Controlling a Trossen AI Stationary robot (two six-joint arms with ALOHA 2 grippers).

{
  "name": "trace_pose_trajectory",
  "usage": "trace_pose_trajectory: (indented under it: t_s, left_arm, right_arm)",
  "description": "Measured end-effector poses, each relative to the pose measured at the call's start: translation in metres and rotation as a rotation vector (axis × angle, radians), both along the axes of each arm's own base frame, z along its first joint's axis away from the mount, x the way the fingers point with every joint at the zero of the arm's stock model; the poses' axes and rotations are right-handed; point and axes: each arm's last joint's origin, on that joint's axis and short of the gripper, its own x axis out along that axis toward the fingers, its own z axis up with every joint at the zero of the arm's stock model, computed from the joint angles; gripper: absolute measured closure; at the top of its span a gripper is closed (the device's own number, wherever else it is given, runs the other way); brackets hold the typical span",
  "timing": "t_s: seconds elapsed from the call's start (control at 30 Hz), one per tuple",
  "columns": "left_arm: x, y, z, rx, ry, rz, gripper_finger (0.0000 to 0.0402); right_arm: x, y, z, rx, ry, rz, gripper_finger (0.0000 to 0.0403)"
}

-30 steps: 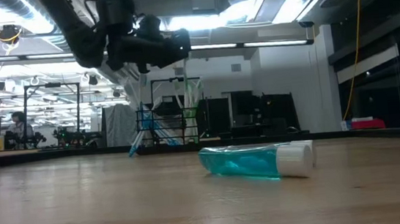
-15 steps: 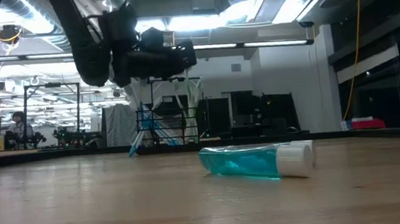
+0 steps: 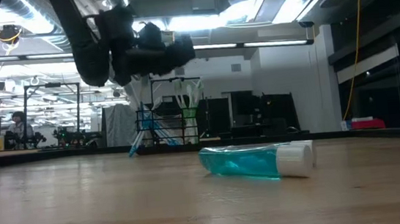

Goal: Pick & Place toothbrushing station
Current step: Put the green toothbrush into the wire organizer, then put the top mouthwash bottle into the wire organizer

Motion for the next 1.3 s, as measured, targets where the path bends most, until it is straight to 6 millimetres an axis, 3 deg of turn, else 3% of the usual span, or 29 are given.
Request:
trace_pose_trajectory:
  t_s: [0.13,0.27,0.47,0.53,0.67,0.8,0.97,1.13,1.3]
  left_arm:
    - [-0.005,-0.008,0.023,0.084,-0.082,-0.005,0.0252]
    - [-0.012,-0.023,0.059,0.138,-0.068,-0.126,0.025]
    - [-0.023,-0.075,0.118,0.142,0.301,-0.361,0.0253]
    - [-0.03,-0.096,0.128,0.087,0.497,-0.459,0.0259]
    - [-0.042,-0.137,0.116,-0.135,0.74,-0.618,0.0269]
    - [-0.041,-0.186,0.111,-0.23,0.687,-0.737,0.0278]
    - [-0.017,-0.239,0.063,-0.249,0.81,-0.825,0.0276]
    - [0.025,-0.248,0.03,-0.26,0.901,-0.813,0.0256]
    - [0.078,-0.244,0.018,-0.234,0.974,-0.958,0.023]
  right_arm:
    - [0.0,0.0,0.0,0.0,0.0,0.0,0.0314]
    - [0.0,0.0,0.001,-0.024,0.0,0.004,0.0314]
    - [-0.001,0.001,0.015,-0.099,-0.1,0.06,0.0314]
    - [-0.001,0.002,0.018,-0.121,-0.119,0.088,0.0314]
    - [0.0,0.004,0.016,-0.144,-0.112,0.14,0.0314]
    - [-0.001,0.004,0.017,-0.153,-0.118,0.144,0.0314]
    - [-0.011,0.003,0.028,-0.169,-0.161,0.178,0.0314]
    - [-0.024,0.005,0.037,-0.179,-0.195,0.21,0.0314]
    - [-0.033,0.007,0.042,-0.181,-0.215,0.241,0.0314]
